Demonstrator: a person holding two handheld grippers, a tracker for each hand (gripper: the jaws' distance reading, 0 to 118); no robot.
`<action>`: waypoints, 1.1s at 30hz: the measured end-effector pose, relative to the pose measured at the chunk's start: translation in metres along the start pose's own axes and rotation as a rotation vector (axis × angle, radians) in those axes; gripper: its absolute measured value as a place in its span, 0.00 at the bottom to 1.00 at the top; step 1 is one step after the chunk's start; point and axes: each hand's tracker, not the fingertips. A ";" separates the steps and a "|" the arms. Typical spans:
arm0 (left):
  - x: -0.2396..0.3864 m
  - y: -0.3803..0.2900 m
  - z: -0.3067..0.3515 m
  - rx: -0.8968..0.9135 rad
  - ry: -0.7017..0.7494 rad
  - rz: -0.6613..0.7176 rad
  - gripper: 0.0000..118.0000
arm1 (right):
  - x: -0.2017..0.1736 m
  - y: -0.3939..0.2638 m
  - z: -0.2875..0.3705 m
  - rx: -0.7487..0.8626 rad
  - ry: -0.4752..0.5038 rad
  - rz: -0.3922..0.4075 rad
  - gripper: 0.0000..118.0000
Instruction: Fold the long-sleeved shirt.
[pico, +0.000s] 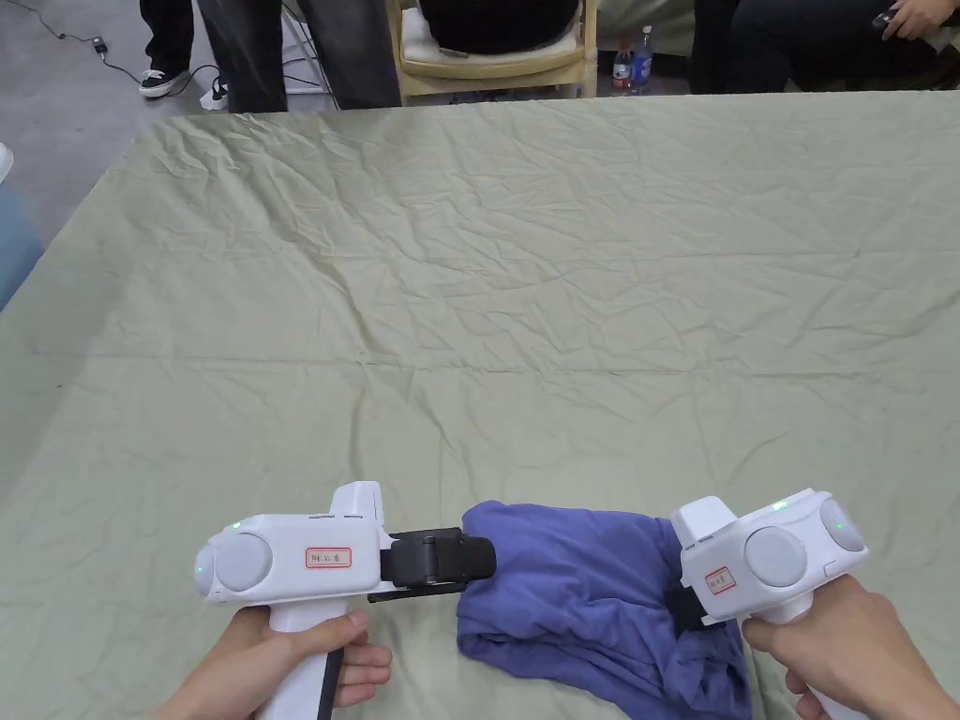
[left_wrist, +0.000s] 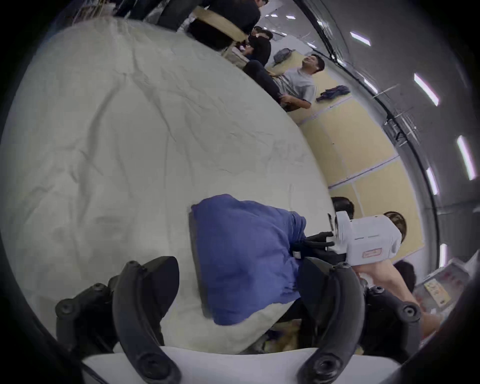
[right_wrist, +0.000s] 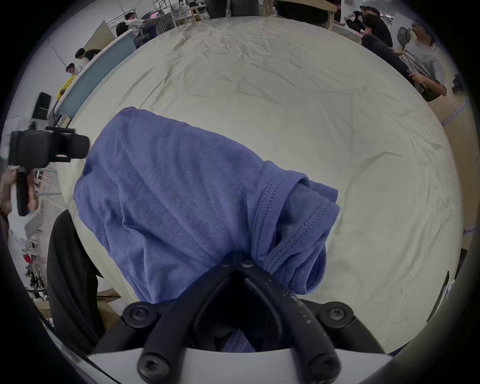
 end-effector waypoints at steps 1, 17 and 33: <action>-0.010 0.004 -0.007 -0.038 -0.019 0.034 0.81 | 0.002 0.000 -0.001 0.002 0.007 -0.007 0.01; -0.009 0.023 -0.083 -0.162 -0.207 -0.023 1.00 | 0.008 -0.005 -0.005 0.023 0.043 -0.032 0.01; 0.017 0.026 -0.089 -0.253 0.049 -0.188 0.26 | 0.009 -0.007 -0.005 0.040 0.058 -0.054 0.01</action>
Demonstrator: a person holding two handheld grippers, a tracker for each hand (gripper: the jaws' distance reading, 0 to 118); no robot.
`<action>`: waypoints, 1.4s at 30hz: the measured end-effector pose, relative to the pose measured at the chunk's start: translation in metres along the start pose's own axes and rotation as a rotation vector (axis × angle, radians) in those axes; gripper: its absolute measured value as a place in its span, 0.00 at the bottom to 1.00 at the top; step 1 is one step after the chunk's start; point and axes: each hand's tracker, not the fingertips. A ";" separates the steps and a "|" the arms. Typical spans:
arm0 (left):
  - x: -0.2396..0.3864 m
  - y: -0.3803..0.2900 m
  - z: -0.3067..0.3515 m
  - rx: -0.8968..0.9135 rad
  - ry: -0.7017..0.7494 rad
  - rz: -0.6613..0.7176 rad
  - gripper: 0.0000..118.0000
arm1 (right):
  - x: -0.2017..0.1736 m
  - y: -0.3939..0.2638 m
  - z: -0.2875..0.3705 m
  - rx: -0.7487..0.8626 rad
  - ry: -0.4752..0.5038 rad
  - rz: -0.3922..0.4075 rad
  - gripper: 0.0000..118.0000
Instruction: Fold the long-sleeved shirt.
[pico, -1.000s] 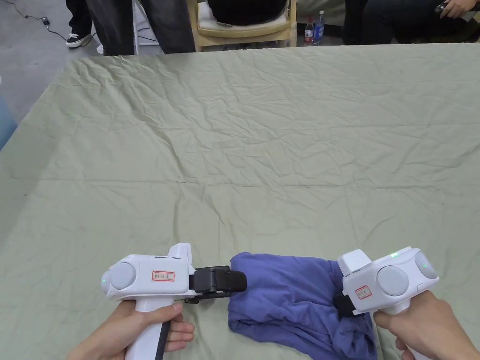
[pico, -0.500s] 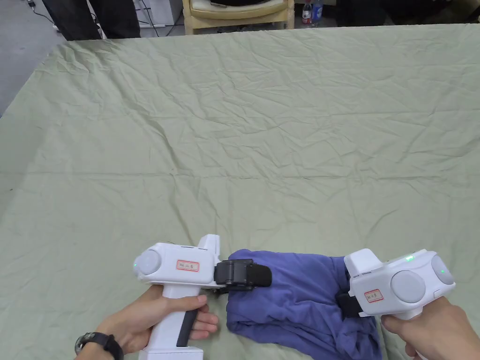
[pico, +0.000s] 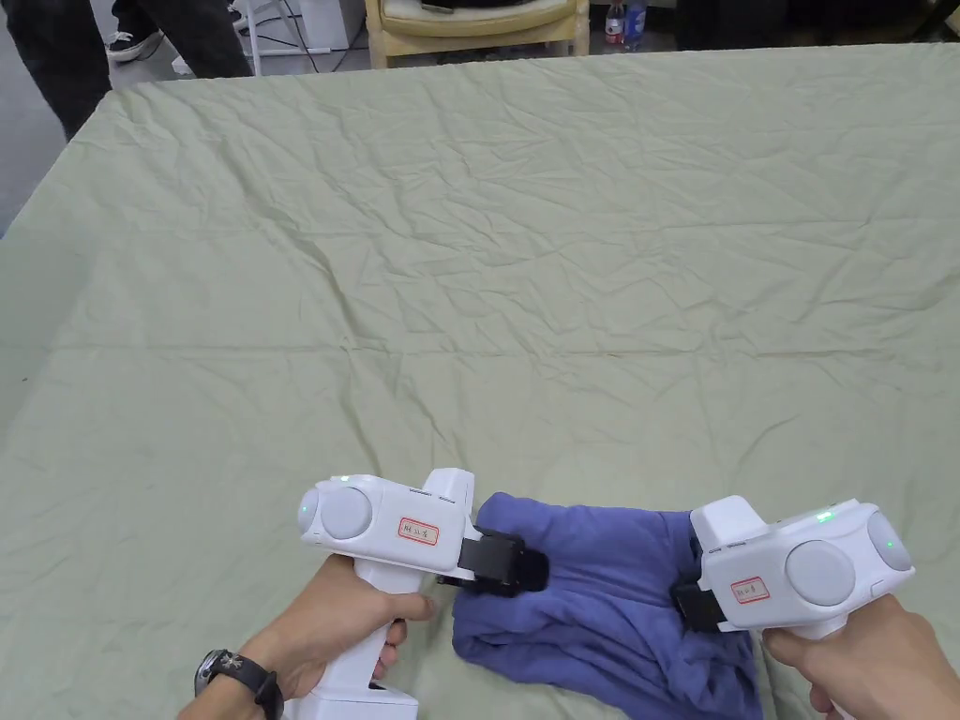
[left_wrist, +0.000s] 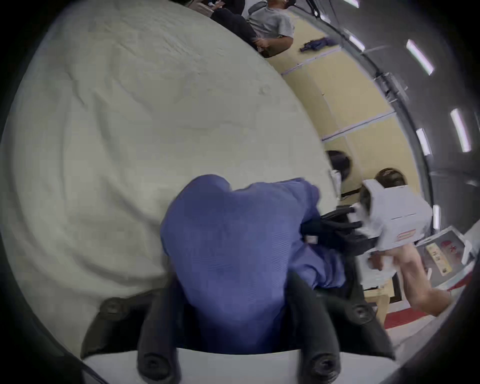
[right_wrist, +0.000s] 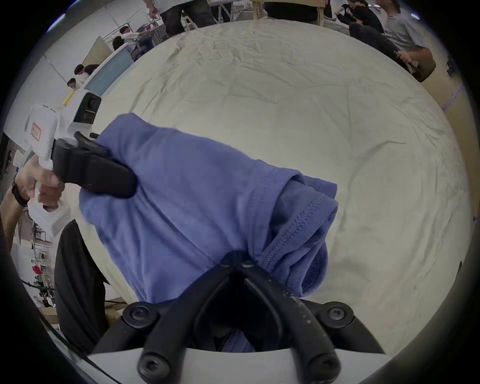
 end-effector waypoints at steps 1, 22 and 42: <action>-0.001 -0.004 -0.001 -0.002 -0.103 0.066 0.26 | 0.000 0.001 0.000 0.005 0.001 -0.006 0.01; 0.024 -0.041 0.040 0.128 0.007 0.039 0.19 | -0.040 -0.046 0.106 0.366 -0.082 -0.024 0.01; -0.116 -0.072 0.207 0.189 0.252 0.136 0.19 | -0.184 0.044 0.078 0.382 0.070 0.217 0.01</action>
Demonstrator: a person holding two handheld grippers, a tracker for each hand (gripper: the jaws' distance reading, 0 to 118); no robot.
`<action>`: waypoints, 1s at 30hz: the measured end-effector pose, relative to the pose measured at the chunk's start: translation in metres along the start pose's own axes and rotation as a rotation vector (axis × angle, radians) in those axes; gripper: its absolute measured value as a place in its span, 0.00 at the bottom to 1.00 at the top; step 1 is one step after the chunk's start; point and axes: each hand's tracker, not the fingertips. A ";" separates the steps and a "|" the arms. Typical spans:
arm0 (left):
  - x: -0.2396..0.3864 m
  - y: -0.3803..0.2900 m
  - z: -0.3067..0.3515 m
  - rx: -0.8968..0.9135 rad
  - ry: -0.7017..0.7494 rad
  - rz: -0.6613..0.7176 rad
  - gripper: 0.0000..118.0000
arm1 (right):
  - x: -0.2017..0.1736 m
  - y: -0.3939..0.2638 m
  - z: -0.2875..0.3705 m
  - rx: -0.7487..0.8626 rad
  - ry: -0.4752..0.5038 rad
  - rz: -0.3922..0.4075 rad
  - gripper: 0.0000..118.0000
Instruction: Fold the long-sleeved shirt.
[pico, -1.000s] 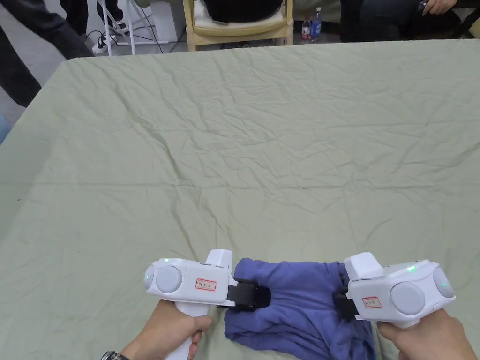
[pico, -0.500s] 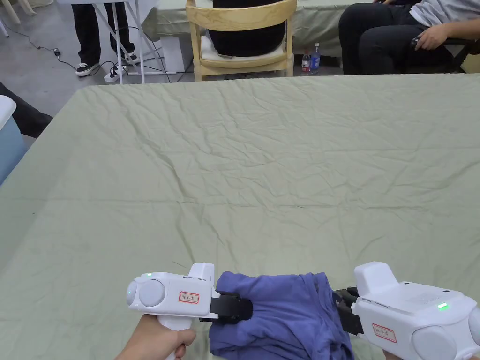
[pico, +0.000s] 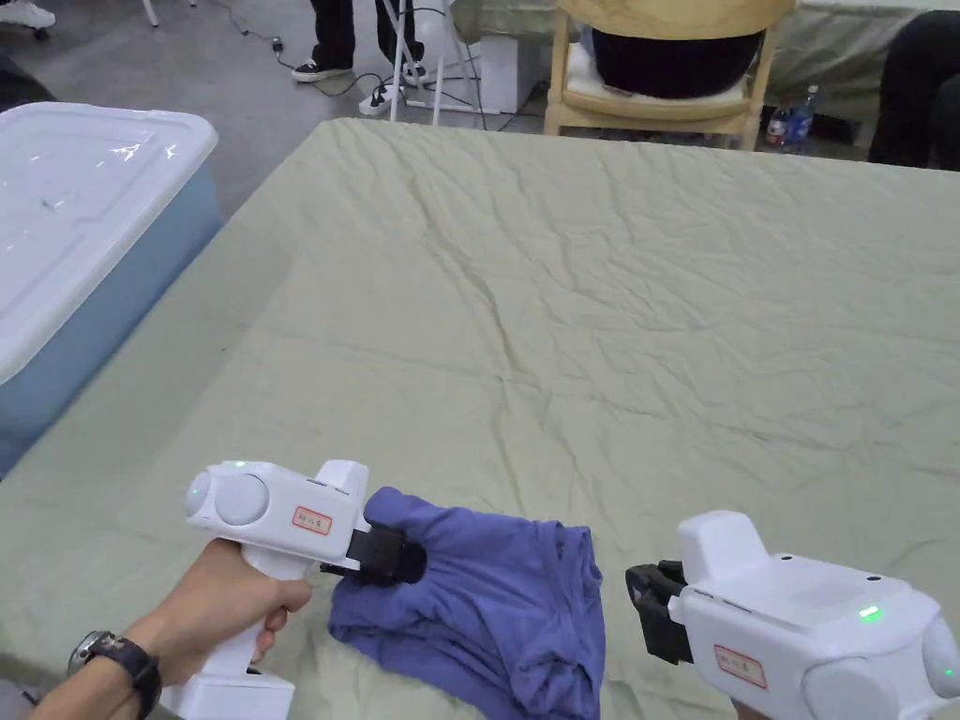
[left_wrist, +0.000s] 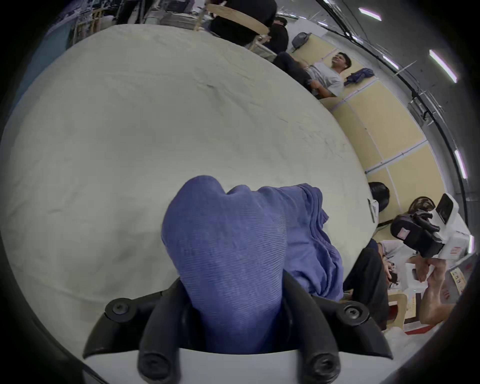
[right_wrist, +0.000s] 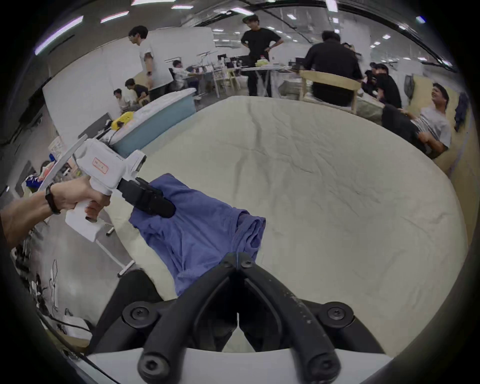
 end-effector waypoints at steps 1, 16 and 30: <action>-0.014 0.003 0.010 -0.001 0.036 0.007 0.19 | -0.009 0.008 -0.008 -0.002 0.016 0.013 0.01; -0.178 0.029 0.110 -0.041 0.270 0.085 0.19 | -0.072 0.051 -0.075 -0.050 0.127 0.116 0.01; -0.166 0.017 0.106 -0.043 0.553 0.030 0.73 | -0.060 0.044 -0.068 -0.071 0.101 0.090 0.01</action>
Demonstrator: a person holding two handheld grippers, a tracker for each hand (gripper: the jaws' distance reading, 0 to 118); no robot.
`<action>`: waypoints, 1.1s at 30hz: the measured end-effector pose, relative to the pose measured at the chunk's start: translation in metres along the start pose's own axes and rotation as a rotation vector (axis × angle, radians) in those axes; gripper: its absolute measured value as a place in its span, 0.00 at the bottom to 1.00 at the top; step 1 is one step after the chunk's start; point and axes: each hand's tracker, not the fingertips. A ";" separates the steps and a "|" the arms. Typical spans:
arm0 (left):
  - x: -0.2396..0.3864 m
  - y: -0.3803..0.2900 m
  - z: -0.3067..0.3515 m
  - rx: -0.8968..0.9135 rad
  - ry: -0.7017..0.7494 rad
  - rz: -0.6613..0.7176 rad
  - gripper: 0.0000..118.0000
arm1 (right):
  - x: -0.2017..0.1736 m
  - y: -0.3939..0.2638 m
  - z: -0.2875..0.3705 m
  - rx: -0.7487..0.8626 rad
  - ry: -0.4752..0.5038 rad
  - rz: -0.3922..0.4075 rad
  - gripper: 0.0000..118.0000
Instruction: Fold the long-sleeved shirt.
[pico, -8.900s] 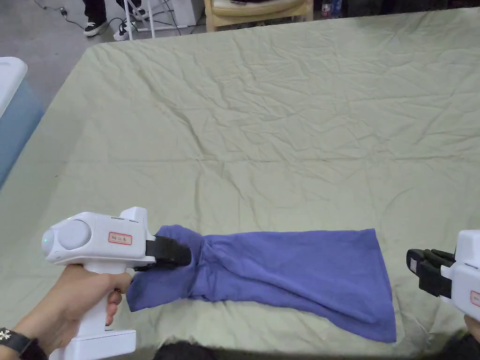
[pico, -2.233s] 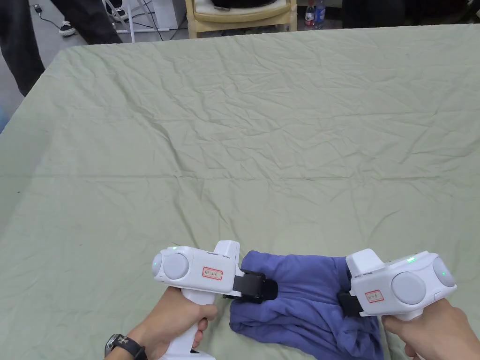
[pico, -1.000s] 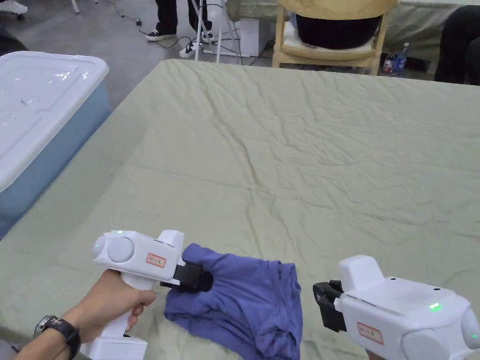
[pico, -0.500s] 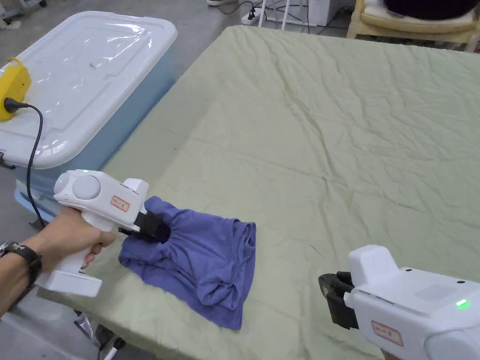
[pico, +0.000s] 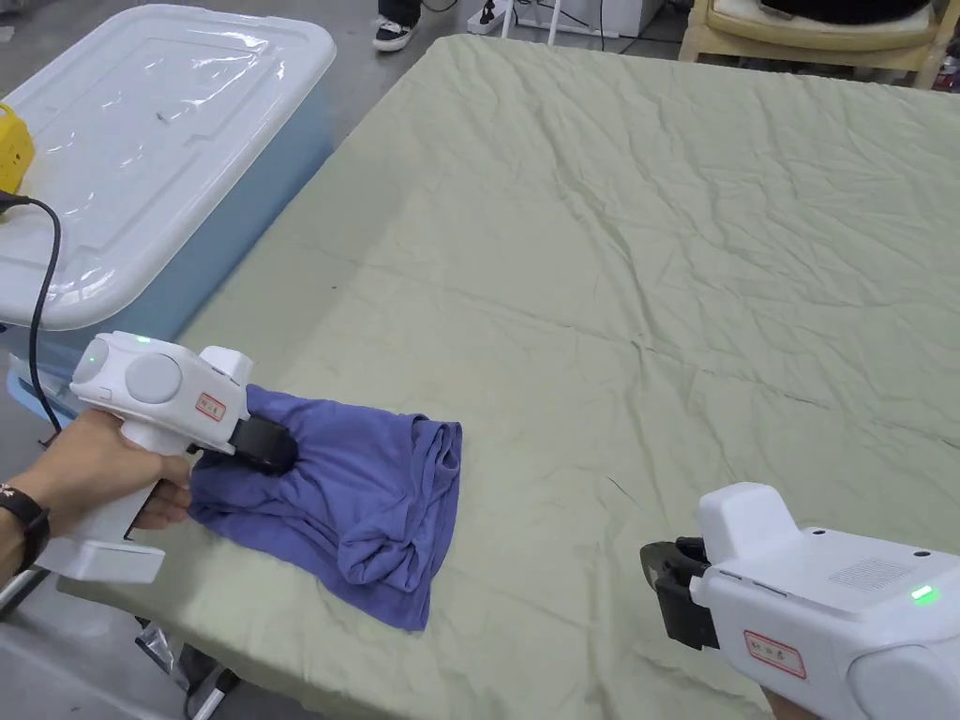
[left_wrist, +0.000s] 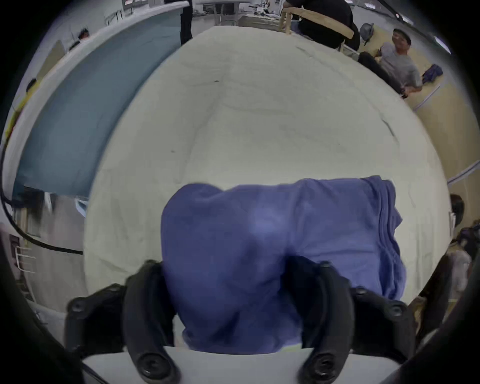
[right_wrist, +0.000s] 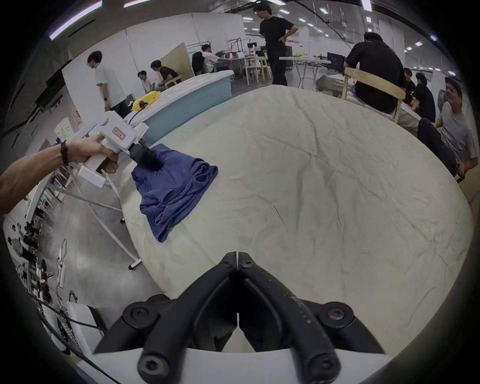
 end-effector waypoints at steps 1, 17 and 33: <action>0.001 -0.003 0.007 0.027 -0.022 0.001 0.75 | 0.002 -0.002 0.004 0.005 -0.005 -0.003 0.01; 0.172 -0.039 0.188 0.553 0.001 0.072 0.78 | 0.053 -0.036 0.152 0.301 -0.171 -0.135 0.01; 0.398 -0.020 0.272 0.859 -0.145 -0.108 0.01 | 0.121 -0.061 0.323 0.626 -0.594 -0.205 0.01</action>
